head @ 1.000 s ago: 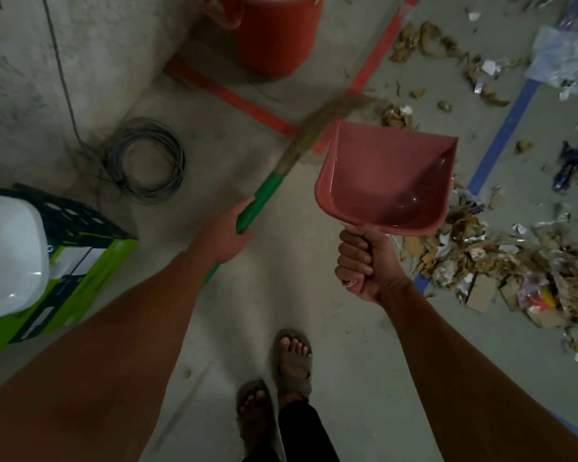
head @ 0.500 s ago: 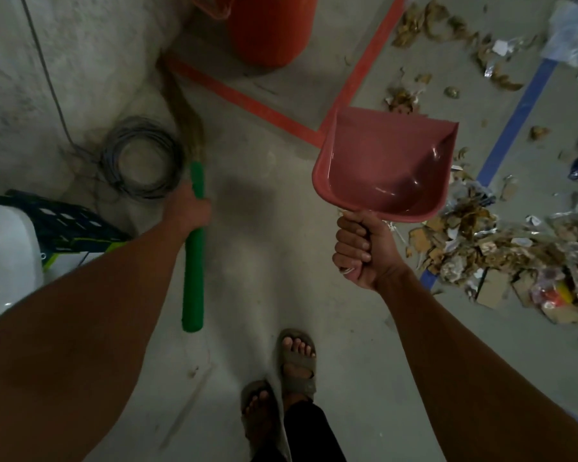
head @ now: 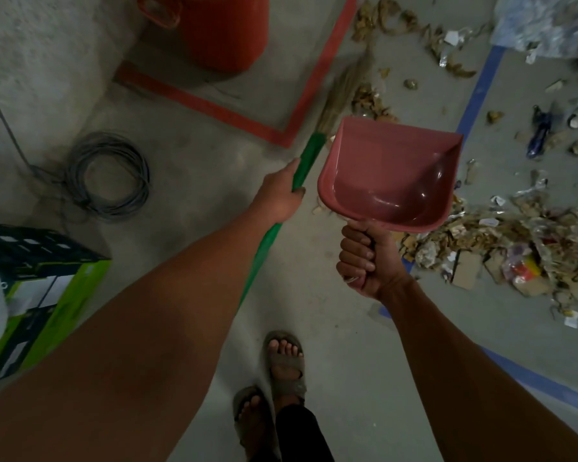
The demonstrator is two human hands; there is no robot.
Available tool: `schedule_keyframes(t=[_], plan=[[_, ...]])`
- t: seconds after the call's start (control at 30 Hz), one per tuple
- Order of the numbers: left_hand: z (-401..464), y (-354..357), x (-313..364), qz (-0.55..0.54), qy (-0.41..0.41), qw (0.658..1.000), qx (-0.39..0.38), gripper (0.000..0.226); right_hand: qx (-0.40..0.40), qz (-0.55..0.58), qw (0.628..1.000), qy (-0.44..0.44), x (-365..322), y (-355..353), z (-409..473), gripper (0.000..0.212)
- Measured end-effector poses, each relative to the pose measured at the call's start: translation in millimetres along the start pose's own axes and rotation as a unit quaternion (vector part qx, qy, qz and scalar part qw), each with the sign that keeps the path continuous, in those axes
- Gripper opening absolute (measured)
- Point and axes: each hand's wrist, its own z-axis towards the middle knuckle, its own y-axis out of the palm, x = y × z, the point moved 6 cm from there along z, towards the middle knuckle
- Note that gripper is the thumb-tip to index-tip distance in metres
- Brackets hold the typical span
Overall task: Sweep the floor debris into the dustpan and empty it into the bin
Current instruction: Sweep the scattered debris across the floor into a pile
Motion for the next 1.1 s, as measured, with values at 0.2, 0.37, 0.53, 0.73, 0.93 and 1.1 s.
schedule_keyframes(t=[0.2,0.37,0.53,0.73,0.93,1.1], plan=[[-28,-26,-14,0.08,0.004,0.994,0.071,0.073,-0.005,0.021,0.999,-0.029,-9,8,-22,0.043],[-39,-5,-39,0.081,-0.152,0.984,0.052,0.065,-0.011,0.04,0.998,-0.049,-17,12,-32,0.043],[-20,43,-22,0.073,-0.162,0.982,-0.06,0.044,0.01,0.051,0.997,-0.065,-23,0,-38,0.044],[31,57,47,0.057,-0.048,0.989,-0.13,0.035,0.029,0.08,0.991,-0.102,-31,-13,-42,0.043],[58,20,70,0.125,0.045,0.979,-0.158,0.082,0.036,0.119,0.981,-0.15,-37,0,-33,0.041],[63,-29,62,0.189,0.11,0.966,-0.14,0.057,0.038,0.158,0.968,-0.19,-45,23,-21,0.042]])
